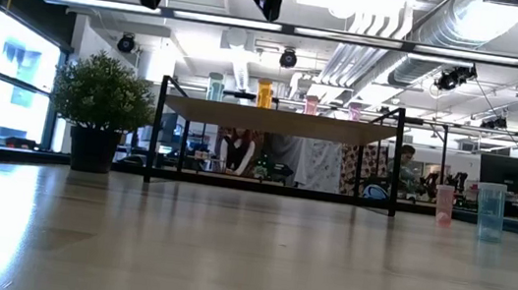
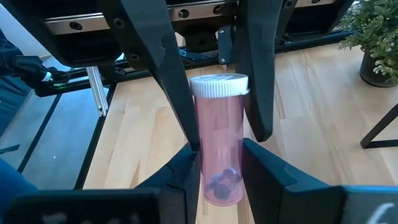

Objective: Pick and place medicine bottles onto shelf by color
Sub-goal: Put the left violet pill bottle on the shelf aligned with the other violet pill bottle

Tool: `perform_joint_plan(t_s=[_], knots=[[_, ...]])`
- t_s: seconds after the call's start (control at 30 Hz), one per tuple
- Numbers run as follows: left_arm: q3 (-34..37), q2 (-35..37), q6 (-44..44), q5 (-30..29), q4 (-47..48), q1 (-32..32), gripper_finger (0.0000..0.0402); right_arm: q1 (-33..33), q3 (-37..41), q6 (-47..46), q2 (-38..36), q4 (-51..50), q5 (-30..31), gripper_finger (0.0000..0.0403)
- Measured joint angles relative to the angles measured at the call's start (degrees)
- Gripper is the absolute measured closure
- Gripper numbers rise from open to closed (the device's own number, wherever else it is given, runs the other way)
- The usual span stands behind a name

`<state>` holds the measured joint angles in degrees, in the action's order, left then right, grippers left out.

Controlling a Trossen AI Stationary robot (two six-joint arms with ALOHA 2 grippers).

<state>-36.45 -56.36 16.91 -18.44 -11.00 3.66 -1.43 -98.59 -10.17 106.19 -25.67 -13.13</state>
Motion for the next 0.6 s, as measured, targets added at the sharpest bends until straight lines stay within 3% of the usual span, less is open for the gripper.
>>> perform_joint_plan(t_s=[0.33, 0.6], knots=[[0.00, 0.00, -0.65, 0.01, 0.01, 0.00, 0.0279, 0.02, 0.00, -0.04, -0.02, -0.11, -0.18, 0.0313], [0.00, 0.00, -0.68, -0.21, -0.04, 0.02, 0.0208, 0.02, 0.00, -0.08, -0.07, -1.22, -0.20, 0.0313]])
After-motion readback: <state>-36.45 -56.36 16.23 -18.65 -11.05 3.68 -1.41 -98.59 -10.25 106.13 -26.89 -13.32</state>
